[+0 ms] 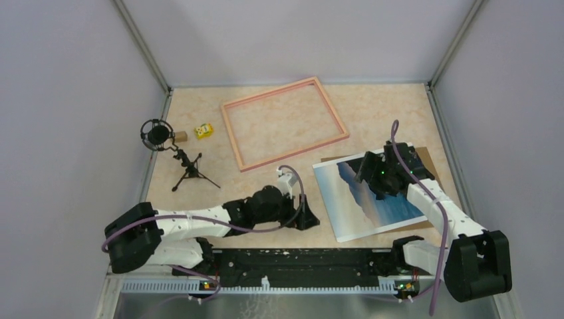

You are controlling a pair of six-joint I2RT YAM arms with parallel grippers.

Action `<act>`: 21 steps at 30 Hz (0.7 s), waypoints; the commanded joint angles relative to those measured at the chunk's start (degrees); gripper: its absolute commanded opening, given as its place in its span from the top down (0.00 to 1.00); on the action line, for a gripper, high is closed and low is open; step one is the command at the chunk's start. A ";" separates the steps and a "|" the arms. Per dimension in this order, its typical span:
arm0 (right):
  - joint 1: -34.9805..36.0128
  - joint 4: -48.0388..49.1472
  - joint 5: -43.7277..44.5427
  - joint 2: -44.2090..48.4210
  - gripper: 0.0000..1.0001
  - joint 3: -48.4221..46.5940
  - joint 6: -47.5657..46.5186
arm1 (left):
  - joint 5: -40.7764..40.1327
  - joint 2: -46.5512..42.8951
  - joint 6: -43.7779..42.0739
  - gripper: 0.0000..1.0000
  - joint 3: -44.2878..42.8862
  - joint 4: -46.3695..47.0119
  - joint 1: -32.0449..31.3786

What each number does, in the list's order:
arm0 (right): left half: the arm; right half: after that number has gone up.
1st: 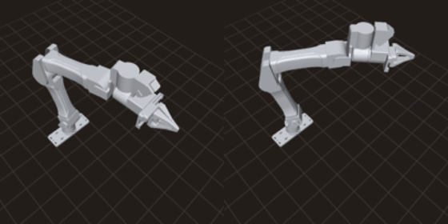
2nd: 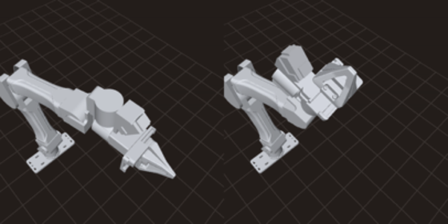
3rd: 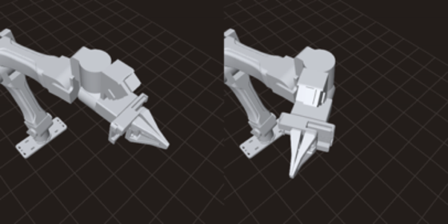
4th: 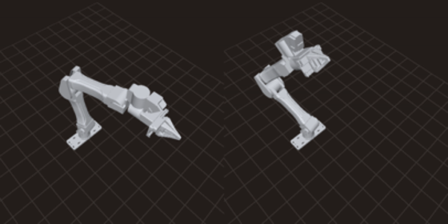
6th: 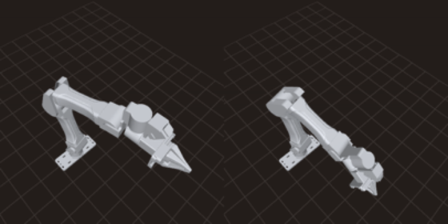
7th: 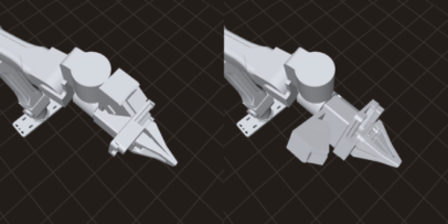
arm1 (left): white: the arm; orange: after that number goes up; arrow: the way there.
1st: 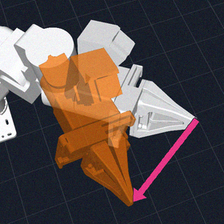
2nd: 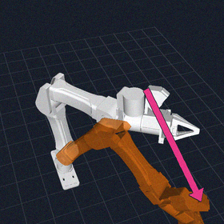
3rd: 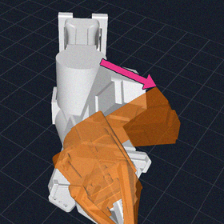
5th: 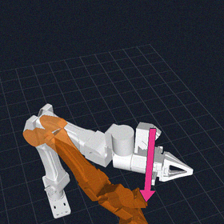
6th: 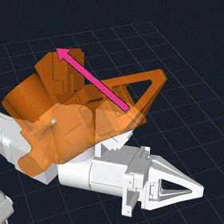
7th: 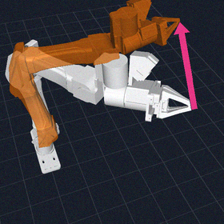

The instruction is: Put the photo into the frame

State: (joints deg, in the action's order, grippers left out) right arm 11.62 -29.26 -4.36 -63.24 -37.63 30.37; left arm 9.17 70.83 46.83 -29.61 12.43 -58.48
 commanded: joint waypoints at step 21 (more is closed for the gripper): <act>0.52 5.77 8.85 3.03 0.01 8.35 13.00 | -20.98 24.61 32.89 0.30 0.64 29.77 -15.85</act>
State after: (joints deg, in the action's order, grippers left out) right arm 11.62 -25.67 2.90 -60.73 -29.50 42.74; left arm -11.88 91.11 76.79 -26.98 33.74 -73.87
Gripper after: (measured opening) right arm 0.987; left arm 0.721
